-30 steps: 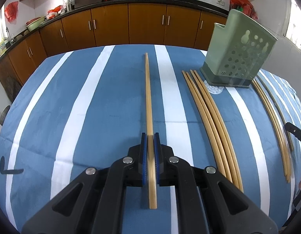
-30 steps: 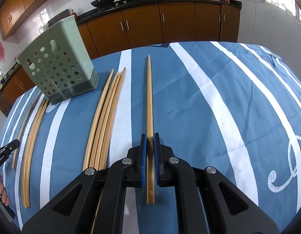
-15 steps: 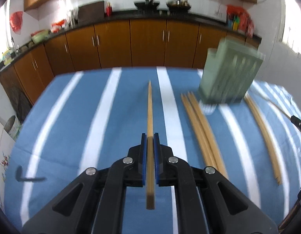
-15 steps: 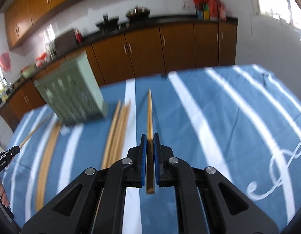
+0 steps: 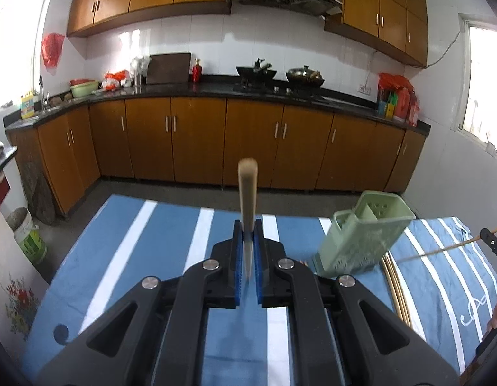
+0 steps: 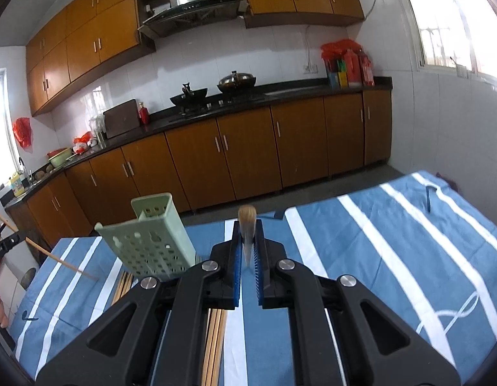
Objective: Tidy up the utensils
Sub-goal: 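Lift the chopsticks with both tools and insert them upright into the green holder, then open both tools to release the chopsticks and move back over the table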
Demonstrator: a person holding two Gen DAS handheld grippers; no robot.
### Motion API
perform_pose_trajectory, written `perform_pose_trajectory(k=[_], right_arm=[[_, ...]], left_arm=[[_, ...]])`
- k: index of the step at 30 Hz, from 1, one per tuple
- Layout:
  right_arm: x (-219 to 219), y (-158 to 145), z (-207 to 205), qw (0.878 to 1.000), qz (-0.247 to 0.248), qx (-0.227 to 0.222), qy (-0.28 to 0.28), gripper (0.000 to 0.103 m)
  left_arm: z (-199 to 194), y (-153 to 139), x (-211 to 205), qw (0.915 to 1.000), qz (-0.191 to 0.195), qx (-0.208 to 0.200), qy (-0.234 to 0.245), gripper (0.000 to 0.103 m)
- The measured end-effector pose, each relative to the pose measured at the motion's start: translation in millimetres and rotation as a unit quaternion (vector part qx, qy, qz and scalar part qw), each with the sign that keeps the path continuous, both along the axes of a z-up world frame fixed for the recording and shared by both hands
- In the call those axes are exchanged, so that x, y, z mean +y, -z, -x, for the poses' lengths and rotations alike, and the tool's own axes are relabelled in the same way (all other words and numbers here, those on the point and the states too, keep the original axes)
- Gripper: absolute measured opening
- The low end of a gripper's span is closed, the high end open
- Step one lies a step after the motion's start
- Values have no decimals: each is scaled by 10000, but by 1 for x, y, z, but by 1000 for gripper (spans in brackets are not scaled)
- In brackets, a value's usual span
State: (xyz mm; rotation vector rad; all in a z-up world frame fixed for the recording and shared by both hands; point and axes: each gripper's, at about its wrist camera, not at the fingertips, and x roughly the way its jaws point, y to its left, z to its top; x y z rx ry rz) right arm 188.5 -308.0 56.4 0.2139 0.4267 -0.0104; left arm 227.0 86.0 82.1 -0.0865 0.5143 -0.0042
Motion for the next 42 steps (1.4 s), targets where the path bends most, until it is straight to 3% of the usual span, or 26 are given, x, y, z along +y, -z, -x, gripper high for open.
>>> perform_pose_trajectory(k=[5, 12, 17, 21, 27, 33, 35, 37, 38, 42], right_arm=[[5, -23, -12, 9997, 138, -222, 10, 8], [15, -97, -8, 9906, -35, -1364, -101, 8], [30, -118, -4, 9807, -255, -1889, -429, 8], [48, -108, -13, 9807, -124, -1825, -690, 8], [65, -80, -35, 9879, -94, -1303, -832, 8], [66, -73, -38, 9913, -140, -1056, -771, 8], [65, -72, -35, 9913, -174, -1035, -788, 15], [64, -73, -32, 9911, -196, -1071, -768, 40], [63, -75, -28, 9906, -192, -1122, -753, 41], [59, -79, -17, 9900, -176, -1210, -700, 42]], left_arm=[[-13, -26, -2, 9998, 48, -185, -4, 8], [-12, -88, -28, 9952, 173, -907, 316, 8], [-2, -115, -54, 9883, 442, -1310, 651, 8], [-5, -110, -72, 9848, 717, -1242, 981, 8], [-28, -74, -98, 9878, 573, -872, 1153, 8], [-45, -50, -101, 9899, 584, -511, 1185, 8], [-45, -48, -97, 9901, 622, -497, 1157, 12], [-42, -47, -94, 9901, 653, -517, 1134, 21], [-40, -49, -93, 9902, 653, -553, 1101, 26], [-28, -50, -84, 9898, 717, -652, 1044, 29]])
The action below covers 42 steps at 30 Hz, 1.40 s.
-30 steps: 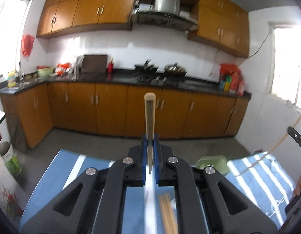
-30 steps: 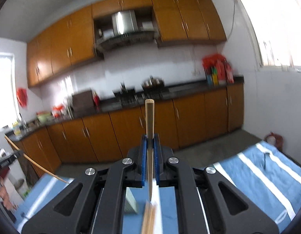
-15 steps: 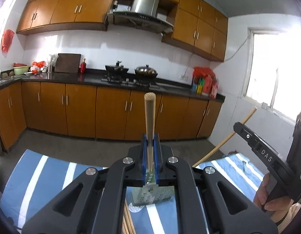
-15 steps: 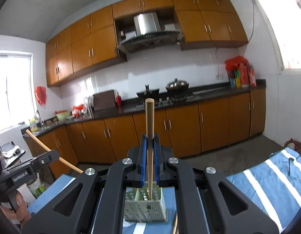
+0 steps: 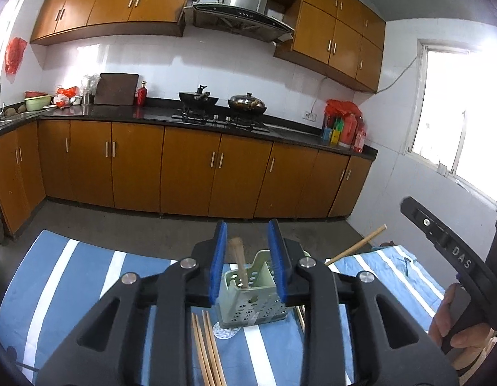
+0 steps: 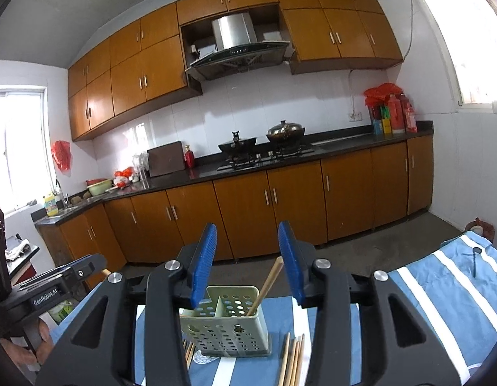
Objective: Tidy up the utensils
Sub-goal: 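Open both tools to release the chopsticks and move back over the table, then close the right tool on another chopstick while the left tool grasps one too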
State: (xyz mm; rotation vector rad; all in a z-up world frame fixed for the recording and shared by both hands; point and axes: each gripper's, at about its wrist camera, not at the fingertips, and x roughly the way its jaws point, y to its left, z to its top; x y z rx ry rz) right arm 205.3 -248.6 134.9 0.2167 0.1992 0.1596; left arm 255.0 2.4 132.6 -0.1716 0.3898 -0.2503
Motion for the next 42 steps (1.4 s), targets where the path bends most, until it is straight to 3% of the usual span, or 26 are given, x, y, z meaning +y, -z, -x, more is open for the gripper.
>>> perform_pose_trajectory(k=[5, 8, 10, 13, 14, 17, 21, 28, 30, 33, 42], right_arm=[[-15, 13, 23, 9994, 39, 97, 331, 44], [-25, 44, 24, 9963, 124, 666, 523, 44], [-30, 77, 17, 9905, 147, 1281, 488, 41], [-29, 138, 7, 9712, 72, 2374, 183, 23], [-27, 156, 6, 9638, -7, 2664, 60, 21], [-17, 190, 11, 9508, -27, 3094, -178, 19], [-7, 211, 16, 9437, 43, 3299, -250, 17], [-4, 212, 18, 9428, 218, 3321, -179, 14], [-1, 213, 20, 9442, 519, 3253, -55, 8], [-5, 214, 14, 9429, 661, 3249, 327, 8], [-21, 214, 14, 9430, 523, 3257, 442, 8]], left_arm=[[30, 1, 19, 9996, 88, -180, -212, 37], [49, 19, 27, 9990, -109, -98, -416, 44], [54, 43, 30, 9979, -326, 204, -520, 45], [54, 82, 31, 9942, -550, 735, -559, 45], [55, 99, 32, 9917, -604, 984, -563, 45], [60, 136, 33, 9857, -585, 1508, -480, 45], [69, 163, 31, 9808, -571, 1817, -426, 44], [74, 179, 30, 9769, -492, 2050, -337, 44], [72, 182, 28, 9760, -470, 2108, -288, 44], [70, 187, 25, 9740, -430, 2218, -191, 43], [67, 204, 8, 9677, -564, 2456, 61, 21]])
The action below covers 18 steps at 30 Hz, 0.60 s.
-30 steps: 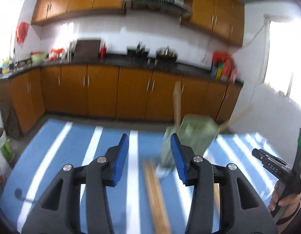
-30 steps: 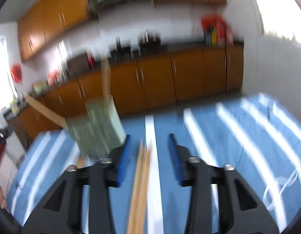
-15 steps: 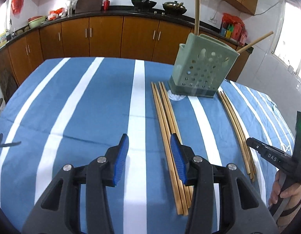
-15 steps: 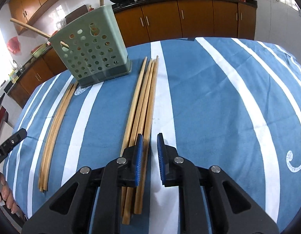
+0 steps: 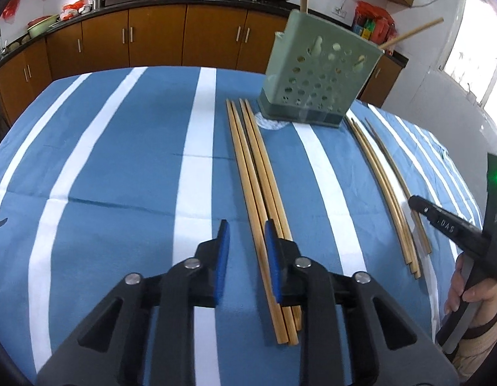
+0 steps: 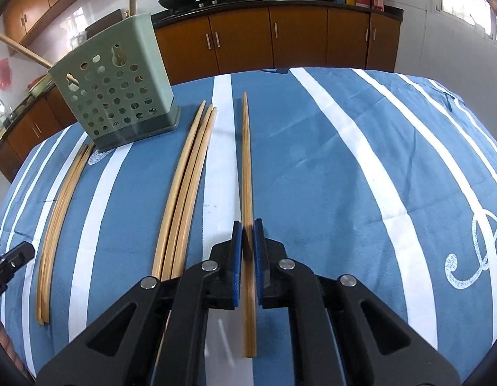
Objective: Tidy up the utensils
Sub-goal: 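Close the right tool on another chopstick while the left tool grasps one too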
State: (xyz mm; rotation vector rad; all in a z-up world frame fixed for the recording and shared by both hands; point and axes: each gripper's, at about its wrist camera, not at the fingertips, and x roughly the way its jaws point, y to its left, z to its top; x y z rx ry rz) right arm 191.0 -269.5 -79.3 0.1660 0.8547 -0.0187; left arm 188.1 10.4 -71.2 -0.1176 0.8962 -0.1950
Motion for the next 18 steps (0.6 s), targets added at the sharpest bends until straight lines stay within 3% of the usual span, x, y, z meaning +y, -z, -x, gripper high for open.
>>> perform_pose_trajectory(k=[13, 16, 18], right_arm=[[4, -1, 4, 10000, 7, -2, -95, 8], [9, -1, 5, 9998, 4, -1, -176, 8], [8, -1, 3, 9998, -2, -4, -221, 8]], left_arm=[[-7, 10, -14, 9993, -358, 93, 13, 19], [-12, 11, -11, 9991, -408, 97, -100, 9], [-18, 11, -3, 9992, -334, 123, -201, 8]])
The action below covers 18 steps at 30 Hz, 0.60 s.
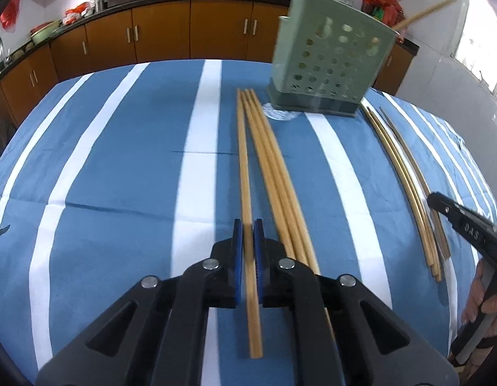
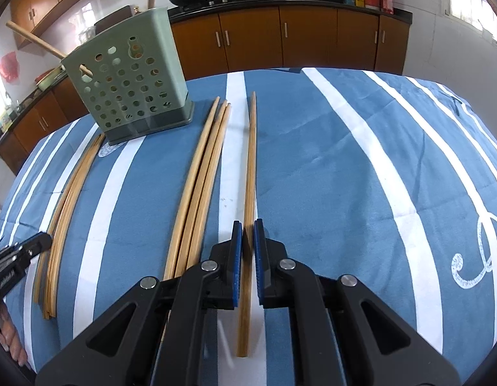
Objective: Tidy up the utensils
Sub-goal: 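Close the right tool on another chopstick while the left tool grasps one too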
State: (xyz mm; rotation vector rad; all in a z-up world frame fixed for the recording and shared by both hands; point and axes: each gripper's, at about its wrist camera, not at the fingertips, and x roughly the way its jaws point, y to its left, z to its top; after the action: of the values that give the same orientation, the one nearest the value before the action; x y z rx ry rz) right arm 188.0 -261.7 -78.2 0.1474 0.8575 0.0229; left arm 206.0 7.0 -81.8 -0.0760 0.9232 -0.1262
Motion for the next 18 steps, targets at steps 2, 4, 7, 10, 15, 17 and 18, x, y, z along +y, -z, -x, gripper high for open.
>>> perform_pose_trajectory(k=[2, 4, 7, 10, 15, 17, 18], right_arm=[[-4, 0, -2, 10000, -4, -4, 47, 8], [-9, 0, -5, 9999, 38, -8, 151, 8], [-21, 0, -10, 9994, 77, -10, 326, 8], [-28, 1, -12, 9992, 6, -9, 409, 8], [-24, 1, -13, 9991, 164, 13, 401, 8], [-25, 0, -13, 9991, 152, 13, 401, 8], [-24, 1, -13, 9991, 129, 11, 400, 8]], left_arm=[[-6, -1, 10, 9999, -43, 2, -164, 8], [-14, -1, 25, 9993, -76, -2, -372, 8], [-22, -2, 44, 9985, -59, -21, -545, 8], [-23, -1, 52, 9983, 12, -91, -569, 9], [-18, 0, 47, 9985, -92, -188, -504, 12], [-17, 0, 46, 9985, -36, -185, -511, 12], [-17, 0, 47, 9985, 5, -184, -517, 12]])
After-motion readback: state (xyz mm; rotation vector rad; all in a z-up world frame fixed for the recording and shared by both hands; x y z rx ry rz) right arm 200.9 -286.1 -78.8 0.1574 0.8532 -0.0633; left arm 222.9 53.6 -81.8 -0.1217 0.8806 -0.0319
